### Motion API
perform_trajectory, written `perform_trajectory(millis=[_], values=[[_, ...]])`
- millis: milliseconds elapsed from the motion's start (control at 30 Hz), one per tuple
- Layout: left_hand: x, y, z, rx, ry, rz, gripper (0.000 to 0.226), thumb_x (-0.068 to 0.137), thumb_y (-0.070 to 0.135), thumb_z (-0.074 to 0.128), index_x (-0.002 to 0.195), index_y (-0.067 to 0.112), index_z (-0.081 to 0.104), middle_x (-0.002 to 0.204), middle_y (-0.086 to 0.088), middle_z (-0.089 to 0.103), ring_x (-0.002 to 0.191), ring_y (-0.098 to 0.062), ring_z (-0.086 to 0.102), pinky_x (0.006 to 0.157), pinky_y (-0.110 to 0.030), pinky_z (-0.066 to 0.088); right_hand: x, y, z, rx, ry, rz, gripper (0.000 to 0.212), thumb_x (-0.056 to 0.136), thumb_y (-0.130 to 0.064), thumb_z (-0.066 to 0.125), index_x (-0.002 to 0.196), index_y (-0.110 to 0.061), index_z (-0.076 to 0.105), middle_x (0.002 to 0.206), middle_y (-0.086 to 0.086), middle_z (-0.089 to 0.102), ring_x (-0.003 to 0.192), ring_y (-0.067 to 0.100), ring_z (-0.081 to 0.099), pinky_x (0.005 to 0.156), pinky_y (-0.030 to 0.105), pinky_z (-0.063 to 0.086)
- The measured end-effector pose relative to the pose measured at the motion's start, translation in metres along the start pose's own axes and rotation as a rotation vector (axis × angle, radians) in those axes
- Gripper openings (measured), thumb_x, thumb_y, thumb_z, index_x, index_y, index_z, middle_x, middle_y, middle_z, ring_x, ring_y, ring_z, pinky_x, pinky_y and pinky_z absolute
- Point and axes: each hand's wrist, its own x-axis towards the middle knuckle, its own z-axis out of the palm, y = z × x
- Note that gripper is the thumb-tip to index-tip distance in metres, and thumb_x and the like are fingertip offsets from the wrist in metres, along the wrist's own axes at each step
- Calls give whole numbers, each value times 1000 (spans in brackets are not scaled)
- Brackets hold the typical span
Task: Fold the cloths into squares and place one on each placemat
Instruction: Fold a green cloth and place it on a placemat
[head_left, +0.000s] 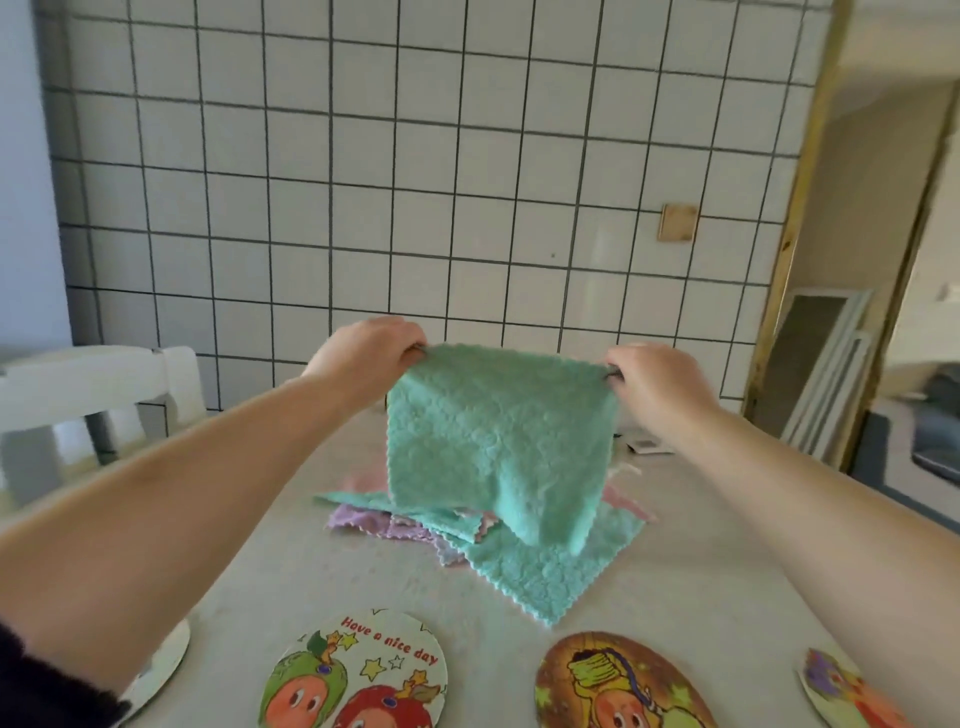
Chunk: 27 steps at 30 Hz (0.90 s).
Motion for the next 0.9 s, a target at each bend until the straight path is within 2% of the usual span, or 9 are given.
perform_trajectory(millis=[100, 267, 367, 467, 600, 667, 767, 833, 900], values=[[-8, -4, -26, -25, 4, 58, 17, 93, 23, 50, 101, 20, 65, 98, 3, 65, 92, -20, 59, 78, -34, 48, -5, 1, -18, 45, 40, -15, 13, 88, -24, 58, 94, -15, 65, 91, 6, 66, 87, 28, 59, 67, 32, 43], [-21, -11, -47, 23, -96, 90, 27, 92, 10, 47, 107, 23, 65, 104, 6, 63, 97, -16, 57, 84, -36, 48, -9, 0, -19, 98, 60, -9, 14, 88, -16, 55, 95, -19, 67, 92, 3, 68, 88, 26, 59, 66, 30, 40], [-23, -23, -45, 86, -63, 11, 22, 92, 13, 46, 102, 19, 66, 99, 4, 63, 93, -19, 58, 80, -35, 49, -5, -4, -12, 105, 55, 22, 16, 90, -19, 53, 98, -22, 66, 93, 3, 68, 87, 26, 60, 66, 31, 43], [-22, -35, -40, 92, -14, -95, 18, 93, 23, 48, 91, 19, 65, 88, 4, 65, 83, -22, 61, 70, -38, 52, 4, -11, -7, 79, 52, 46, 18, 91, -21, 51, 101, -21, 66, 94, 4, 68, 87, 28, 59, 62, 28, 36], [-19, -41, -46, 5, 97, -234, 20, 92, 34, 52, 93, 18, 64, 85, 1, 65, 74, -20, 59, 63, -35, 51, 16, -16, -11, 125, 128, 58, 20, 90, -24, 52, 101, -17, 67, 98, 3, 66, 91, 26, 58, 66, 27, 36], [-16, -42, -53, -107, 139, -254, 22, 92, 33, 53, 95, 14, 64, 87, -2, 66, 76, -22, 60, 66, -35, 50, 18, -17, -15, 272, 176, 87, 20, 86, -24, 55, 100, -15, 67, 97, 0, 61, 90, 22, 54, 69, 26, 36], [-20, -41, -63, -282, 174, -256, 20, 94, 28, 51, 98, 12, 61, 89, -6, 65, 74, -25, 58, 64, -32, 45, 11, -22, -22, 630, 121, 163, 9, 86, -24, 55, 92, -22, 61, 87, -8, 56, 80, 14, 51, 62, 23, 35], [-31, -39, -68, -341, 195, -263, 15, 94, 28, 50, 96, 17, 60, 89, -8, 64, 74, -27, 57, 66, -36, 47, -2, -26, -22, 798, 73, 162, 4, 87, -22, 54, 87, -21, 58, 75, -7, 54, 72, 12, 48, 60, 22, 35], [-50, -39, -68, -392, 197, -277, 8, 93, 27, 52, 92, 24, 59, 88, -6, 64, 80, -30, 60, 76, -45, 52, -20, -30, -20, 943, 25, 167, 8, 89, -20, 54, 86, -16, 60, 69, -2, 49, 68, 14, 44, 64, 27, 35]])
